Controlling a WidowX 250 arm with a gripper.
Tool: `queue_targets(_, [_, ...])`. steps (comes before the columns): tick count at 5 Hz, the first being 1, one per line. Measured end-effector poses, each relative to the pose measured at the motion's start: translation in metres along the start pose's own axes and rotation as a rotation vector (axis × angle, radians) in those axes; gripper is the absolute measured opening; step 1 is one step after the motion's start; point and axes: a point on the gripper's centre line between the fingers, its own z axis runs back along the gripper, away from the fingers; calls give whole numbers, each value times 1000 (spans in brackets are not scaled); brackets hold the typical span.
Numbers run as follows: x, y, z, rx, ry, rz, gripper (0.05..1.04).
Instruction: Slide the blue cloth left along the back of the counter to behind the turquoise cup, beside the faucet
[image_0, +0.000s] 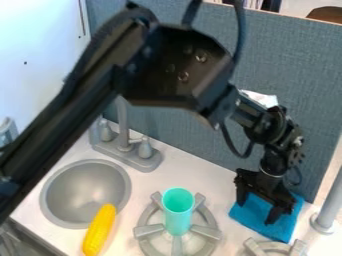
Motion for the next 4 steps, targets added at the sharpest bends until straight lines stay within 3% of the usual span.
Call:
queue_targets(2, [5, -3, -13, 62, 12, -25, 1001])
queue_targets(4, [20, 32, -13, 142, 8, 33, 1001])
